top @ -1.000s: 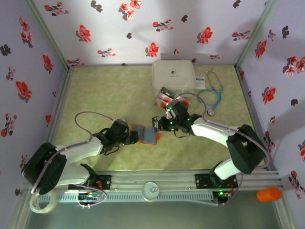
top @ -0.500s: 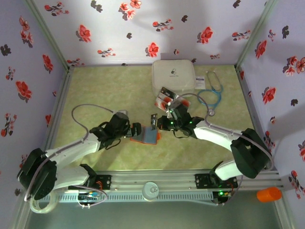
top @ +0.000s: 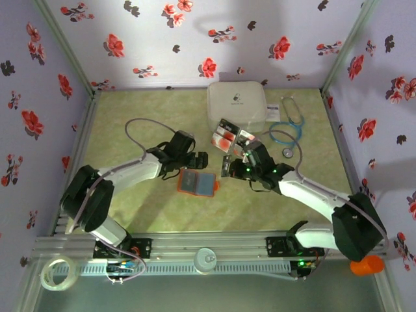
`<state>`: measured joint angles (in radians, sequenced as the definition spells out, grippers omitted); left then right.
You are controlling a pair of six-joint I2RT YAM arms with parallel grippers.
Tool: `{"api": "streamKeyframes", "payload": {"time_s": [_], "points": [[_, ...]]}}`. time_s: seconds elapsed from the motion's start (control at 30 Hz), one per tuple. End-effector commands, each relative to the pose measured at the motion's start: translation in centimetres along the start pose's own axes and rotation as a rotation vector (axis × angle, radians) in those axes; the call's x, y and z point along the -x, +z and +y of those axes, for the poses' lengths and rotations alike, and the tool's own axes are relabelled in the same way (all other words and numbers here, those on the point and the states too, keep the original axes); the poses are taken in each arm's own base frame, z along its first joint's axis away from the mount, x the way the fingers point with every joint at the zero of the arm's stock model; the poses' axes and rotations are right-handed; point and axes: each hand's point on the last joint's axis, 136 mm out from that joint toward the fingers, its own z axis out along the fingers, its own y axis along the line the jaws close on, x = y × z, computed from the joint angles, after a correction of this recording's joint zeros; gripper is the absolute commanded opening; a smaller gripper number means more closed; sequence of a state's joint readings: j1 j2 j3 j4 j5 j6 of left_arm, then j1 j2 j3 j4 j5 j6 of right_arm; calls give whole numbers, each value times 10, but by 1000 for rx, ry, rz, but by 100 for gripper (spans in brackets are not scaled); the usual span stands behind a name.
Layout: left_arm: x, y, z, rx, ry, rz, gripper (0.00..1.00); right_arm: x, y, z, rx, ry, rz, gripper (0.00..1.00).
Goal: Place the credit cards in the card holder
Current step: Rotate the card holder at the center of the table.
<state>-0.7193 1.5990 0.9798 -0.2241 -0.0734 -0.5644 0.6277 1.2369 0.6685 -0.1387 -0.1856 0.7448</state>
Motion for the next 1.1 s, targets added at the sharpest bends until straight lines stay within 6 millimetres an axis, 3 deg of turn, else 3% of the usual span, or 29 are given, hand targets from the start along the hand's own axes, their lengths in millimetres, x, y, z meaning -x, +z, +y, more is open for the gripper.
{"api": "streamKeyframes", "payload": {"time_s": [0.0, 0.17, 0.47, 0.77, 1.07], "points": [[6, 10, -9, -34, 18, 19, 100, -4, -8, -17, -54, 22, -5, 0], [4, 23, -16, -51, 13, 51, 100, -3, -13, -19, -53, 27, -15, 0], [-15, 26, -17, -66, 10, 97, 100, -1, -13, -20, -54, 23, -16, 0], [-36, 26, -16, -70, -4, 127, 100, -1, -11, -18, -50, 23, -14, 0], [-40, 18, -18, -82, -12, 111, 100, -1, -7, -16, -36, 29, -4, 0]]}}
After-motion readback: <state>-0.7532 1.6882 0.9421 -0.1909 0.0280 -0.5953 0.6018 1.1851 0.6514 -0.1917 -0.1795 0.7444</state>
